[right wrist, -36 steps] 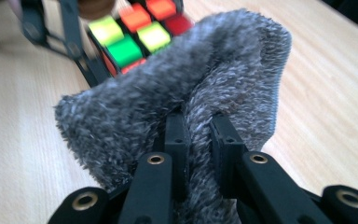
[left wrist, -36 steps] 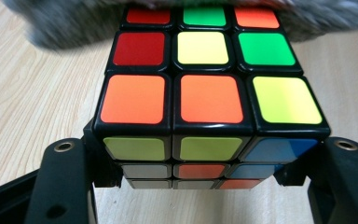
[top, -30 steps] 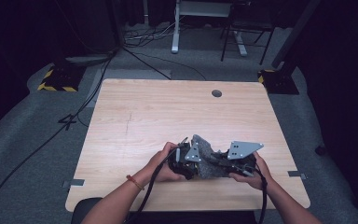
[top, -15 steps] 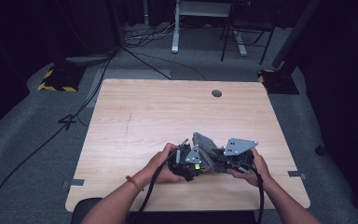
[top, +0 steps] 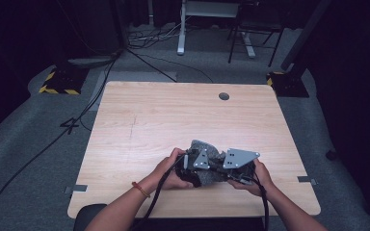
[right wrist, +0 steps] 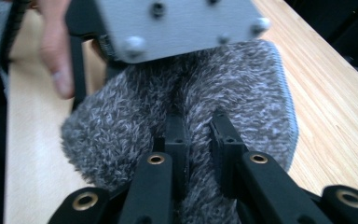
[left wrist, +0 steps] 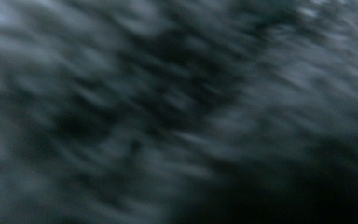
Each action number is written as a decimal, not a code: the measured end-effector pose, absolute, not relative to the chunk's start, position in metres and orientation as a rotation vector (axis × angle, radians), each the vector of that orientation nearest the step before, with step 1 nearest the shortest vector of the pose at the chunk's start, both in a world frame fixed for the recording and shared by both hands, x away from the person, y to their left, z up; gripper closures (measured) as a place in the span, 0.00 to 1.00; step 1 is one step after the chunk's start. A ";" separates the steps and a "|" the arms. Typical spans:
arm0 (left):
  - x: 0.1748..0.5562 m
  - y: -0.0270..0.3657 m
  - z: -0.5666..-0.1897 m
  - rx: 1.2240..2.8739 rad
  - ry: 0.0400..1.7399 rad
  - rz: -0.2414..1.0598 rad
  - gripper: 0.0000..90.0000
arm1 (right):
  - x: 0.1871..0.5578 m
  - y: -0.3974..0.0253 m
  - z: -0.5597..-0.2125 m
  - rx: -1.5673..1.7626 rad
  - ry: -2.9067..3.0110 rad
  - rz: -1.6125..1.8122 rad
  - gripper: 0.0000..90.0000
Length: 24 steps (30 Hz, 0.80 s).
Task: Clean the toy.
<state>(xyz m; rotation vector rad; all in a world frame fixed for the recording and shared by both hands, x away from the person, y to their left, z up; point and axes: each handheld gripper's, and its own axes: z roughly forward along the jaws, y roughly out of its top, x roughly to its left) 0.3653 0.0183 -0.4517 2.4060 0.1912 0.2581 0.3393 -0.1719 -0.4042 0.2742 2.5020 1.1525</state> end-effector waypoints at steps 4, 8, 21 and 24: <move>0.365 0.020 -0.450 2.405 0.179 0.260 0.38 | 0.349 -0.182 -0.405 0.340 2.473 1.116 0.89; 0.366 0.022 -0.448 2.391 0.183 0.251 0.38 | 0.351 -0.195 -0.407 0.373 2.469 1.079 0.89; 0.364 0.016 -0.452 2.410 0.178 0.250 0.38 | 0.331 -0.170 -0.402 0.228 2.502 1.116 0.89; 0.365 0.018 -0.451 2.408 0.182 0.260 0.38 | 0.339 -0.171 -0.403 0.268 2.486 1.110 0.89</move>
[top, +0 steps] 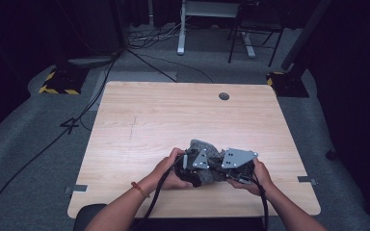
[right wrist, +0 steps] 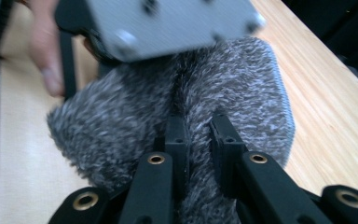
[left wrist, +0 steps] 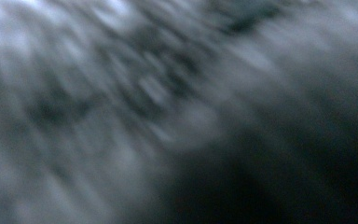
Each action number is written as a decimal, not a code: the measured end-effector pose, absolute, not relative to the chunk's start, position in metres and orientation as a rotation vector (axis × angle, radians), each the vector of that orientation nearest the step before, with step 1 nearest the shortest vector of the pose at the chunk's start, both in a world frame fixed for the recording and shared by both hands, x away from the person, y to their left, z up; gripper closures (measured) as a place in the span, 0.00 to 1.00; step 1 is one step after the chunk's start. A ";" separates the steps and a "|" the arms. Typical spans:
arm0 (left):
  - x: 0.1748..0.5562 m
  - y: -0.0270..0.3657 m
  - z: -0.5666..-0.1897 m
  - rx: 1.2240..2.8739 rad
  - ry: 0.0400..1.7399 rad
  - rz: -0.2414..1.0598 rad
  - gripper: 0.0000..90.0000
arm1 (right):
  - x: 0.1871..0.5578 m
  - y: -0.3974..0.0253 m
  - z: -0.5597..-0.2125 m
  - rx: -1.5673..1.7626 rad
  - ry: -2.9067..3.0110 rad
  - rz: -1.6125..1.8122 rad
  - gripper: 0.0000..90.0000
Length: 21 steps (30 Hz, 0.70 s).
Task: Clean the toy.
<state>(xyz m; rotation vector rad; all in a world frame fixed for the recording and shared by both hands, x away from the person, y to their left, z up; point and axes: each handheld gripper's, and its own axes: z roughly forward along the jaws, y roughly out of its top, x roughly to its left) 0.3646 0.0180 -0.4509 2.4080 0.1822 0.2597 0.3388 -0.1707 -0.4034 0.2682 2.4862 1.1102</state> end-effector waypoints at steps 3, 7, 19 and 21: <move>0.364 0.019 -0.449 2.410 0.174 0.259 0.38 | 0.345 -0.182 -0.405 0.313 2.470 1.095 0.89; 0.365 0.022 -0.447 2.387 0.181 0.245 0.38 | 0.351 -0.198 -0.409 0.378 2.462 1.072 0.89; 0.364 0.026 -0.442 2.321 0.197 0.239 0.38 | 0.360 -0.212 -0.427 0.454 2.556 1.185 0.89; 0.364 0.026 -0.443 2.326 0.195 0.239 0.38 | 0.359 -0.212 -0.426 0.449 2.557 1.190 0.89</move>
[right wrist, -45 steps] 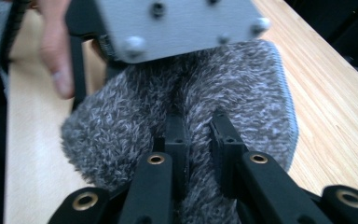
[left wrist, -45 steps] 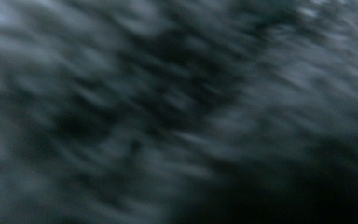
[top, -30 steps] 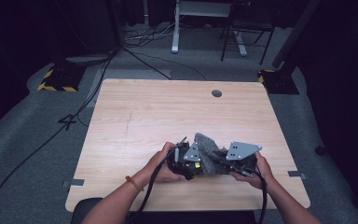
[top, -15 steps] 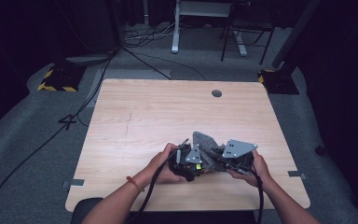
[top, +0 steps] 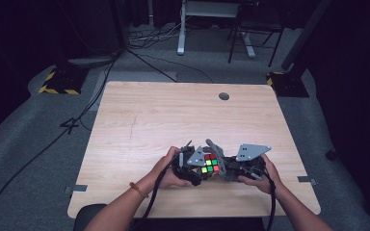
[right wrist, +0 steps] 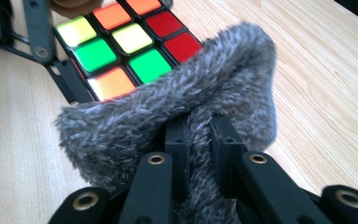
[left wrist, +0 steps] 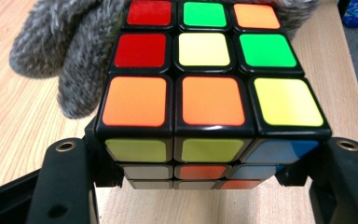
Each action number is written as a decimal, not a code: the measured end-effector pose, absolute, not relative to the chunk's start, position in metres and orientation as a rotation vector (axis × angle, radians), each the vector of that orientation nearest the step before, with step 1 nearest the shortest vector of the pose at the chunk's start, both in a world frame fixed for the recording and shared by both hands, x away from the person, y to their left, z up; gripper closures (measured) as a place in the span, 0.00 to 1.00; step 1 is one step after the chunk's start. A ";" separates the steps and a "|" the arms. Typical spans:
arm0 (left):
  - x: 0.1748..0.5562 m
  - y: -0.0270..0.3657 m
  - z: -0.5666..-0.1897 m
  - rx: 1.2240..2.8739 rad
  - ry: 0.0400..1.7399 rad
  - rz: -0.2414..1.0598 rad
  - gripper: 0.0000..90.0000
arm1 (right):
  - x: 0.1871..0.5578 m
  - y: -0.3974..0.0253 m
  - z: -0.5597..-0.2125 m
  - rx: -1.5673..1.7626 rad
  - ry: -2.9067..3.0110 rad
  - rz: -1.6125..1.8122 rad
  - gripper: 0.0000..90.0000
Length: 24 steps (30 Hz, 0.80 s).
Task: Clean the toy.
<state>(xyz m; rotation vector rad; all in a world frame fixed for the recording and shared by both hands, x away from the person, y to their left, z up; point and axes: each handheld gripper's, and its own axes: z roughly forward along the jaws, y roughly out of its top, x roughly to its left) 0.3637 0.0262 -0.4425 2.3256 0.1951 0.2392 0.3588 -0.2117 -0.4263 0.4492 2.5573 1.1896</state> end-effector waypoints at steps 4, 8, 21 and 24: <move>0.363 0.026 -0.443 2.330 0.192 0.250 0.38 | 0.357 -0.214 -0.424 0.448 2.551 1.223 0.89; 0.365 0.024 -0.446 2.359 0.204 0.260 0.38 | 0.347 -0.215 -0.409 0.395 2.482 1.278 0.89; 0.360 0.013 -0.450 2.389 0.158 0.259 0.38 | 0.343 -0.188 -0.406 0.318 2.430 1.157 0.89; 0.361 0.015 -0.450 2.387 0.162 0.257 0.38 | 0.350 -0.204 -0.411 0.400 2.430 1.153 0.89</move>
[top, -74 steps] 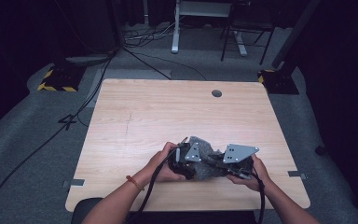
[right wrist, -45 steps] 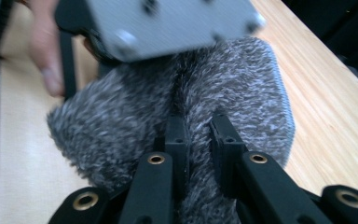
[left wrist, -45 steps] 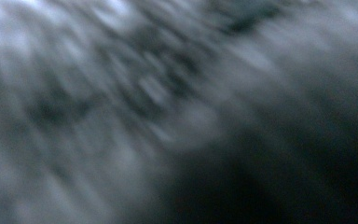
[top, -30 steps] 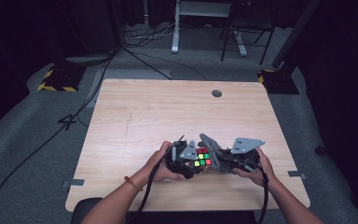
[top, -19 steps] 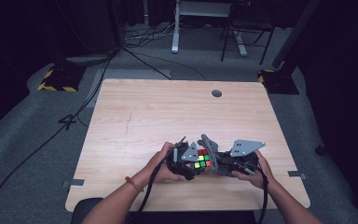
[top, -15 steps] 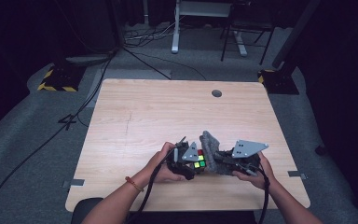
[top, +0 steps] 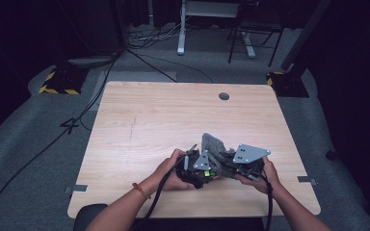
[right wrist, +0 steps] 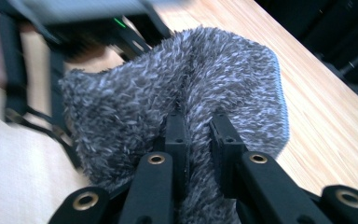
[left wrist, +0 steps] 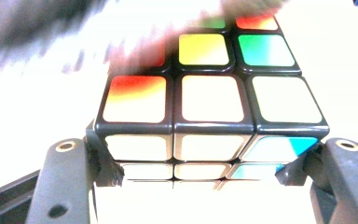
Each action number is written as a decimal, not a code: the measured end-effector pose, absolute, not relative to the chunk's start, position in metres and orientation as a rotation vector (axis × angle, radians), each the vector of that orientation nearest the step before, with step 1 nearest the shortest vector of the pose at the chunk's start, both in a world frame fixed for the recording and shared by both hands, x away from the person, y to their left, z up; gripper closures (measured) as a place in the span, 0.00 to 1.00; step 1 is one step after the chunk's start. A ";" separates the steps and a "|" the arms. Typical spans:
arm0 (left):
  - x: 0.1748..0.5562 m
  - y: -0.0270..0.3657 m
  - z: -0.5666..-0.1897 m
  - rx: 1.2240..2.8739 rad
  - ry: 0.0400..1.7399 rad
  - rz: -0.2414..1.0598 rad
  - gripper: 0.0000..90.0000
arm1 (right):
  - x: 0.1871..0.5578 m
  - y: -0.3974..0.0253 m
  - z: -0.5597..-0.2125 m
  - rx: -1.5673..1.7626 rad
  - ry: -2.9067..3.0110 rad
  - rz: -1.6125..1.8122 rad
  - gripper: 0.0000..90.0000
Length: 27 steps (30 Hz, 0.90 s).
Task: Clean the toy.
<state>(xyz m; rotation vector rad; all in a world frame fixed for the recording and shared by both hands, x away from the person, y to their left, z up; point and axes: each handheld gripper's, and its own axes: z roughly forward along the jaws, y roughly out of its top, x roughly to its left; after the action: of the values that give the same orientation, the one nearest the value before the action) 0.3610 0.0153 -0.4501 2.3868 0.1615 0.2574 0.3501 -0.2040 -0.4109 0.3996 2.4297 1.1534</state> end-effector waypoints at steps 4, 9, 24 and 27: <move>0.362 0.024 -0.443 2.309 0.179 0.237 0.38 | 0.360 -0.222 -0.422 0.495 2.483 1.186 0.89; 0.362 0.025 -0.443 2.293 0.186 0.240 0.37 | 0.363 -0.222 -0.428 0.486 2.545 1.352 0.89; 0.362 0.013 -0.452 2.383 0.166 0.276 0.37 | 0.343 -0.201 -0.415 0.348 2.491 1.400 0.89; 0.363 0.017 -0.449 2.359 0.176 0.277 0.37 | 0.345 -0.202 -0.416 0.347 2.475 1.335 0.89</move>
<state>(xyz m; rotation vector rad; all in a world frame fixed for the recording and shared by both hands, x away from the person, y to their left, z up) 0.3633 0.0166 -0.4494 2.3588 0.1756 0.2766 0.3445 -0.2020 -0.4156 0.3466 2.4753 1.3354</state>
